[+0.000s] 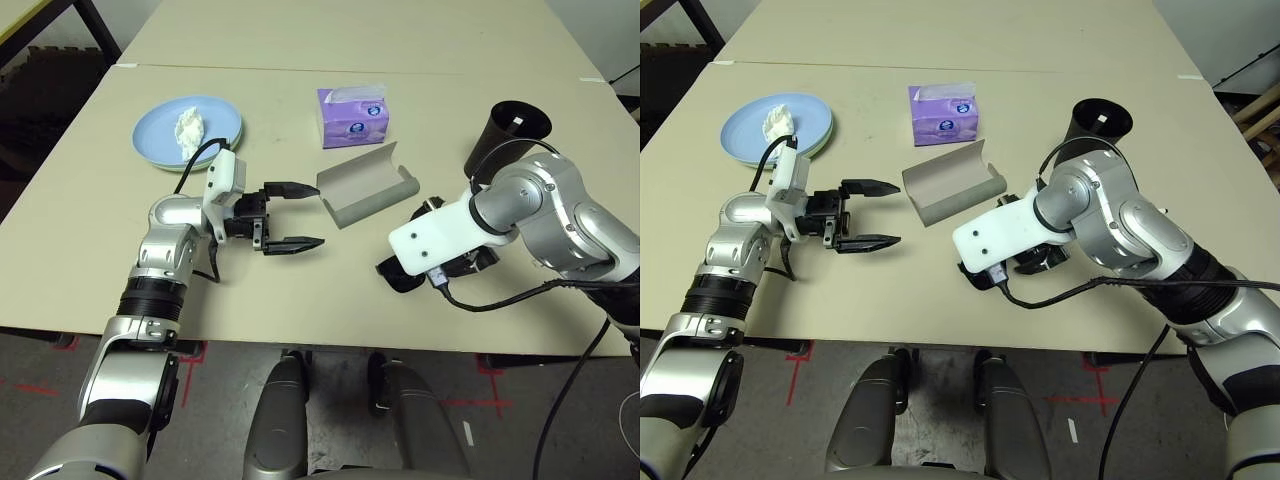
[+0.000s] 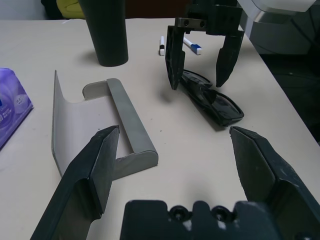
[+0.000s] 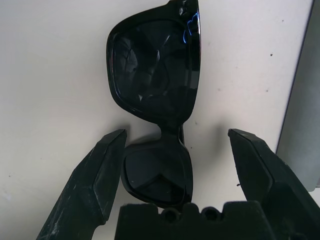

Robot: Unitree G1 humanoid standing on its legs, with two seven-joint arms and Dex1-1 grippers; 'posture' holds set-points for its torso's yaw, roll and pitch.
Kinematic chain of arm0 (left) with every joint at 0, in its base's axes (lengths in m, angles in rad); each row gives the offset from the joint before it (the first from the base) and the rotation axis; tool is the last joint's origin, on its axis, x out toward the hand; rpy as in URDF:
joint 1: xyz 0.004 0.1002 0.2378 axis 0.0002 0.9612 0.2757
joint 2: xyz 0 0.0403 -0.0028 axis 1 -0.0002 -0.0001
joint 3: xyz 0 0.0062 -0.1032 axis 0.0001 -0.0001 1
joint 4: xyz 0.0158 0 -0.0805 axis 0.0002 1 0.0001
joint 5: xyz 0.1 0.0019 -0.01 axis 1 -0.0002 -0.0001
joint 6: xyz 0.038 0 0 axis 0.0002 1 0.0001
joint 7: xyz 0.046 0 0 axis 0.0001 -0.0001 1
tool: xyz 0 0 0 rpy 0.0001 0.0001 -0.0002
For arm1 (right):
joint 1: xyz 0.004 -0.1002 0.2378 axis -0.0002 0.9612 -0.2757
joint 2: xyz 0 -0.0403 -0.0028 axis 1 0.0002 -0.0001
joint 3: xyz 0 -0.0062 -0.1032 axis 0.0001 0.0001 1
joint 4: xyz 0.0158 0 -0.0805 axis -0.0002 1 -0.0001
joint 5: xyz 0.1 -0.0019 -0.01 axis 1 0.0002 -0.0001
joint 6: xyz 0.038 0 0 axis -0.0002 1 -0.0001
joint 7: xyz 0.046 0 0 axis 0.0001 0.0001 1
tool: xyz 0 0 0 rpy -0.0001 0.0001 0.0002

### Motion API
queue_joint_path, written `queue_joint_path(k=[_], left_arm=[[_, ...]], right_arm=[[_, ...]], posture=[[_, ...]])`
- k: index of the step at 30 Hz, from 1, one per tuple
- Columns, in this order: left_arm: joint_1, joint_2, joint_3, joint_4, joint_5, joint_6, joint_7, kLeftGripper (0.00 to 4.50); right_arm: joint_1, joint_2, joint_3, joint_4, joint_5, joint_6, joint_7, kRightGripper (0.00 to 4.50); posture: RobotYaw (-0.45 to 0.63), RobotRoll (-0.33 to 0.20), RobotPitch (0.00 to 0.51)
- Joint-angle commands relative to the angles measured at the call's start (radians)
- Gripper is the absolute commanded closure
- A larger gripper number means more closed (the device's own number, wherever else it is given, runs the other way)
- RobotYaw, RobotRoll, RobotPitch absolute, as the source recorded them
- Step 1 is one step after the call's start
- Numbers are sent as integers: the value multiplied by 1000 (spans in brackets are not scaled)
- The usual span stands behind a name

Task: Organize and tidy the items on the table.

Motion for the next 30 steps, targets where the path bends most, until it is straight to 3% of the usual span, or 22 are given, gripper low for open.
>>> queue_joint_path(k=[1,12,30], left_arm=[[8,13,-21,2,23,-5,3,17],[18,26,-39,22,48,-10,-12,17],[24,13,-43,-3,-1,-52,-115,17]], right_arm=[[15,4,9,-21,-6,4,11,0],[14,7,10,-8,-9,-11,13,0],[19,21,15,15,-23,-36,-2,0]], posture=[[188,0,237],[181,0,237],[175,0,235]])
